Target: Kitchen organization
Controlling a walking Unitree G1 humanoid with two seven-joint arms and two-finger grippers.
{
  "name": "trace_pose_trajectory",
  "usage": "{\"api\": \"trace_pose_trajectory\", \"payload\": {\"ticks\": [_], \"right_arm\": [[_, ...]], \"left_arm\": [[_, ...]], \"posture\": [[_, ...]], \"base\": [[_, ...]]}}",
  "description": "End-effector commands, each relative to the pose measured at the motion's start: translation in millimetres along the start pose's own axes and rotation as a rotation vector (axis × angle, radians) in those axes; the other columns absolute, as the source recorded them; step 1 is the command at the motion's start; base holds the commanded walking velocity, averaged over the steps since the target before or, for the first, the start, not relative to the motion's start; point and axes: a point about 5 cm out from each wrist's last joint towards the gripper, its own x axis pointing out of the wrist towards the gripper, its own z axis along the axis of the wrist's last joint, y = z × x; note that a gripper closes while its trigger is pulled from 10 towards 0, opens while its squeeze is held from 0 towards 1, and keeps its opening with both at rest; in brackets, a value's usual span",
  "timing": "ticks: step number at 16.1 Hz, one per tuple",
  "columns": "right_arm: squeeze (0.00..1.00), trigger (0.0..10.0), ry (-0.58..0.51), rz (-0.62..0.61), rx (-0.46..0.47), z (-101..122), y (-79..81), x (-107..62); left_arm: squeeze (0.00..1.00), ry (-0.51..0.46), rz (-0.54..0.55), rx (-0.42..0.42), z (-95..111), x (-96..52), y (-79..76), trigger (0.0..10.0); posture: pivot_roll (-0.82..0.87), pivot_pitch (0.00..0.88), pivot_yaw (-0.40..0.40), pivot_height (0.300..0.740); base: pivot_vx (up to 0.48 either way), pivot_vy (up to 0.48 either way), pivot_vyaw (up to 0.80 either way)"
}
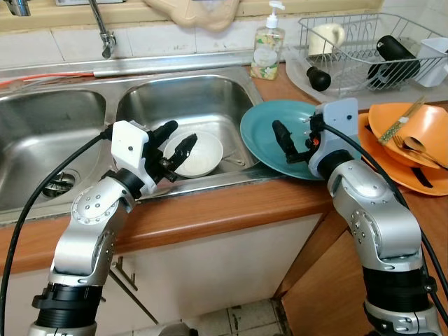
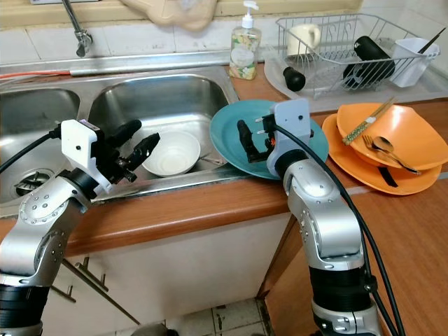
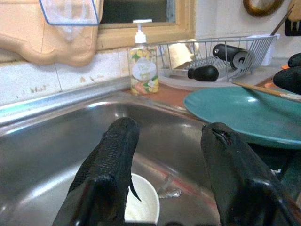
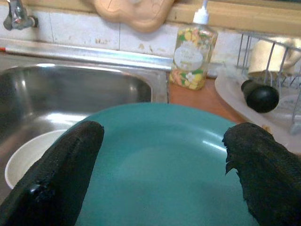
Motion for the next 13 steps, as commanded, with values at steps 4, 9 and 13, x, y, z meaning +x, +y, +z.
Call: {"api": "trace_pose_trajectory", "payload": {"ticks": [4, 9, 13], "right_arm": [[0.0, 10.0, 0.066, -0.114, -0.018, 2.9, -9.8, 5.7], [0.0, 10.0, 0.239, -0.24, 0.046, -5.0, -28.4, 8.2], [0.0, 10.0, 0.329, -0.261, 0.042, -15.2, -30.9, 12.0]], "left_arm": [[1.0, 0.01, -0.087, -0.031, 5.3, -2.9, -4.4, 10.0], [0.09, 0.048, -0.138, 0.003, 3.5, -3.8, -10.1, 10.0], [0.0, 0.097, -0.256, 0.003, 0.1, -8.5, -23.6, 10.0]], "posture": [[-0.01, 0.0, 0.032, 0.74], [-0.01, 0.0, 0.028, 0.74], [-0.01, 0.0, 0.027, 0.74]], "base": [[0.0, 0.0, 0.0], [0.0, 0.0, 0.0], [0.0, 0.0, 0.0]]}}
